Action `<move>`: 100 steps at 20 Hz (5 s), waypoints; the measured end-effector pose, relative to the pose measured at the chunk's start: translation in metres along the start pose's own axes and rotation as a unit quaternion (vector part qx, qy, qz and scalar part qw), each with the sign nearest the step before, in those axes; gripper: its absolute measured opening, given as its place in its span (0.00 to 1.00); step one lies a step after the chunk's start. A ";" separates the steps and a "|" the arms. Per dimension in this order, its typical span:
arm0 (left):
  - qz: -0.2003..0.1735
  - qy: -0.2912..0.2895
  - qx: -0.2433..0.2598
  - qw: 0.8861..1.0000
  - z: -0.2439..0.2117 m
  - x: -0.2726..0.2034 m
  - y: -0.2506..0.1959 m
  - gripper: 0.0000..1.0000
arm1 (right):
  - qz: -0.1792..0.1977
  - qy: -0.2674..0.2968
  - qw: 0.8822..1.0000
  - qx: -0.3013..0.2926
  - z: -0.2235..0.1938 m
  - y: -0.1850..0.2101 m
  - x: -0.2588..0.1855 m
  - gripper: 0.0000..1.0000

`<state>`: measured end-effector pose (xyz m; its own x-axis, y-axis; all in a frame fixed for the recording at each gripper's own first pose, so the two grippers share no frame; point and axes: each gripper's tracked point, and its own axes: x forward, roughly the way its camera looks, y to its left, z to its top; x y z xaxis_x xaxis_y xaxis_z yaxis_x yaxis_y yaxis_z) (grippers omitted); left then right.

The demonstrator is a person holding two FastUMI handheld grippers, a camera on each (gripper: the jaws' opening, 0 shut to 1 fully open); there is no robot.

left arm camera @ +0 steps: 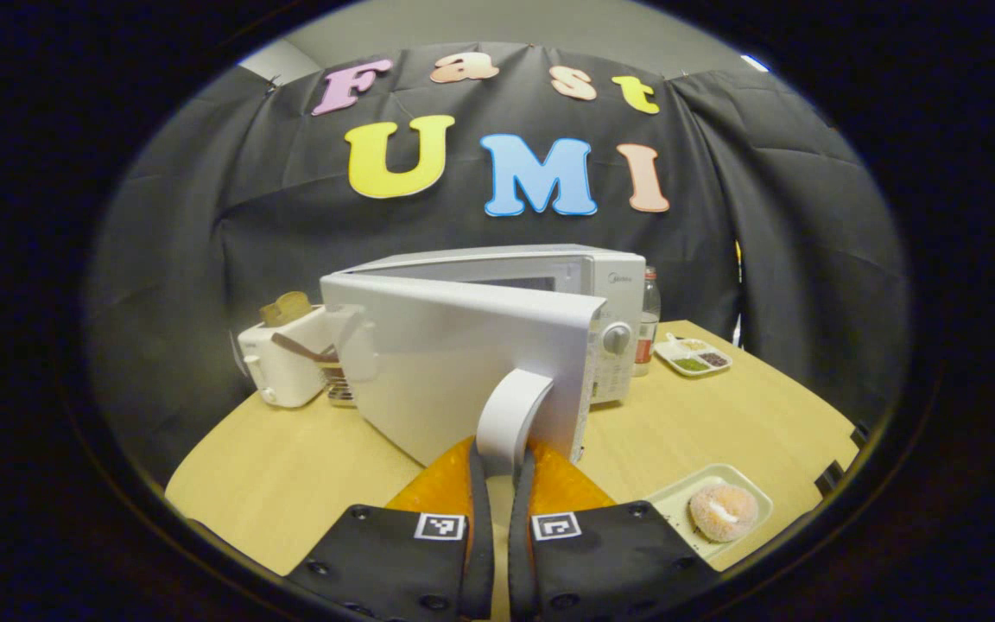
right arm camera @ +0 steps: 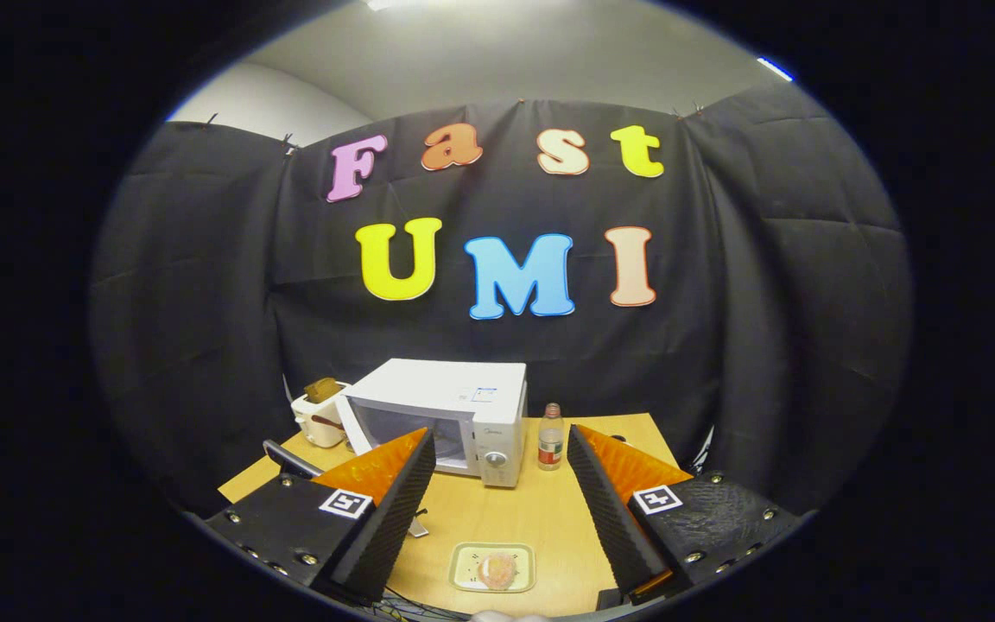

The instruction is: Open the microwave oven with the left hand, put the food in, and close the microwave oven.

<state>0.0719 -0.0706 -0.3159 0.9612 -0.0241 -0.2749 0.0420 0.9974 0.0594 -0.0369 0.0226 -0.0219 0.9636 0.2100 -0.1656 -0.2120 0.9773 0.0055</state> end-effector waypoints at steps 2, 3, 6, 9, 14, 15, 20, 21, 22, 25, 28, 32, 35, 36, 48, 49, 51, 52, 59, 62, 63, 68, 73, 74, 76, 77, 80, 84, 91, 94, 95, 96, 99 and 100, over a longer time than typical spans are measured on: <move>0.017 0.006 0.008 1.000 -0.007 -0.014 0.020 0.16 | 0.015 -0.007 1.000 0.000 0.003 0.012 0.000 0.94; 0.025 0.010 0.011 1.000 -0.010 -0.022 0.028 0.17 | 0.026 -0.008 1.000 0.004 0.002 0.019 0.000 0.94; 0.052 0.027 0.006 0.998 -0.022 -0.035 0.061 0.28 | 0.043 -0.005 0.999 0.016 -0.002 0.029 0.001 0.94; 0.086 0.038 -0.004 0.996 -0.033 -0.049 0.099 0.58 | 0.049 0.002 0.999 0.021 -0.011 0.033 0.006 0.94; 0.107 0.040 0.006 0.993 -0.038 -0.079 0.139 1.00 | 0.063 0.024 0.997 0.023 -0.033 0.047 0.014 0.94; 0.114 0.035 0.006 0.993 -0.036 -0.087 0.148 1.00 | 0.072 0.030 0.997 0.028 -0.038 0.054 0.016 0.94; 0.163 0.027 0.018 0.986 -0.029 -0.119 0.205 0.95 | 0.100 0.032 0.994 0.027 -0.042 0.077 0.025 0.94; 0.177 0.031 0.023 0.983 -0.030 -0.124 0.219 0.98 | 0.100 0.032 0.994 0.023 -0.043 0.079 0.027 0.94; 0.191 0.032 0.023 0.981 -0.029 -0.130 0.231 0.98 | 0.100 0.034 0.994 0.019 -0.046 0.079 0.029 0.94; 0.222 0.017 0.016 0.975 -0.015 -0.144 0.264 0.99 | 0.098 0.037 0.994 0.009 -0.052 0.077 0.031 0.94; 0.232 0.012 0.011 0.973 -0.005 -0.148 0.276 0.99 | 0.092 0.042 0.995 0.010 -0.060 0.072 0.036 0.94; 0.224 -0.004 0.022 0.974 0.015 -0.160 0.266 0.98 | 0.076 0.057 0.995 -0.012 -0.086 0.056 0.042 0.94; 0.216 -0.025 0.013 0.976 0.037 -0.174 0.258 1.00 | 0.065 0.089 0.994 -0.023 -0.129 0.040 0.046 0.94; 0.213 -0.033 0.007 0.976 0.045 -0.178 0.255 1.00 | 0.063 0.104 0.992 -0.026 -0.147 0.036 0.048 0.94; 0.208 -0.089 -0.006 0.974 0.150 -0.222 0.187 1.00 | 0.101 0.253 0.960 -0.071 -0.328 0.003 0.064 0.94; 0.206 -0.093 -0.004 0.974 0.161 -0.225 0.177 1.00 | 0.106 0.258 0.958 -0.071 -0.337 0.003 0.068 0.95; 0.205 -0.100 0.006 0.974 0.179 -0.229 0.159 1.00 | 0.112 0.276 0.952 -0.076 -0.361 0.003 0.074 0.94; 0.201 -0.101 0.013 0.974 0.187 -0.229 0.149 0.97 | 0.118 0.285 0.948 -0.071 -0.370 0.004 0.080 0.95; 0.139 -0.115 0.015 0.983 0.216 -0.210 0.091 1.00 | 0.106 0.308 0.943 -0.073 -0.404 0.003 0.109 0.95; 0.118 -0.115 0.024 0.986 0.219 -0.193 0.087 1.00 | 0.103 0.328 0.938 -0.053 -0.420 0.004 0.108 0.95; 0.114 -0.115 0.028 0.986 0.222 -0.190 0.089 1.00 | 0.103 0.334 0.936 -0.051 -0.422 0.005 0.106 0.94; 0.100 -0.105 0.034 0.989 0.216 -0.172 0.092 1.00 | 0.104 0.339 0.933 -0.066 -0.419 0.006 0.109 0.76; 0.084 -0.110 0.028 0.990 0.220 -0.160 0.098 1.00 | 0.107 0.350 0.928 -0.070 -0.415 0.001 0.112 0.68; 0.083 -0.108 0.027 0.990 0.217 -0.155 0.102 1.00 | 0.103 0.345 0.930 -0.070 -0.410 -0.002 0.115 0.68; 0.079 -0.107 0.021 0.991 0.215 -0.151 0.107 1.00 | 0.098 0.339 0.934 -0.049 -0.395 0.001 0.117 0.68; 0.078 -0.107 0.018 0.991 0.214 -0.149 0.110 1.00 | 0.095 0.334 0.937 -0.040 -0.385 0.002 0.118 0.65; 0.076 -0.109 0.012 0.991 0.211 -0.145 0.121 0.98 | 0.095 0.301 0.949 -0.022 -0.345 0.014 0.131 0.68; 0.071 -0.107 0.002 0.992 0.207 -0.141 0.133 1.00 | 0.099 0.246 0.964 -0.013 -0.290 0.039 0.149 0.68; 0.061 -0.102 0.006 0.993 0.197 -0.144 0.142 0.94 | 0.160 0.187 0.961 0.126 -0.217 0.124 0.180 0.67; 0.054 -0.100 0.020 0.993 0.192 -0.139 0.147 0.98 | 0.161 0.169 0.960 0.157 -0.208 0.152 0.214 0.68; 0.051 -0.099 0.021 0.994 0.192 -0.137 0.148 0.99 | 0.163 0.164 0.958 0.171 -0.207 0.165 0.226 0.68; 0.047 -0.099 0.021 0.994 0.189 -0.134 0.148 1.00 | 0.160 0.158 0.956 0.186 -0.205 0.175 0.240 0.68; 0.039 -0.104 0.024 0.993 0.187 -0.121 0.154 1.00 | 0.136 0.138 0.954 0.230 -0.204 0.191 0.289 0.68; 0.040 -0.106 0.030 0.993 0.183 -0.115 0.158 1.00 | 0.126 0.127 0.954 0.240 -0.202 0.194 0.307 0.68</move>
<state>0.0176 0.0777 -0.0996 0.9976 0.0349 -0.0595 -0.0268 0.9910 0.1314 0.1844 0.2705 -0.2710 0.8088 0.4850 -0.3325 -0.2739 0.8111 0.5168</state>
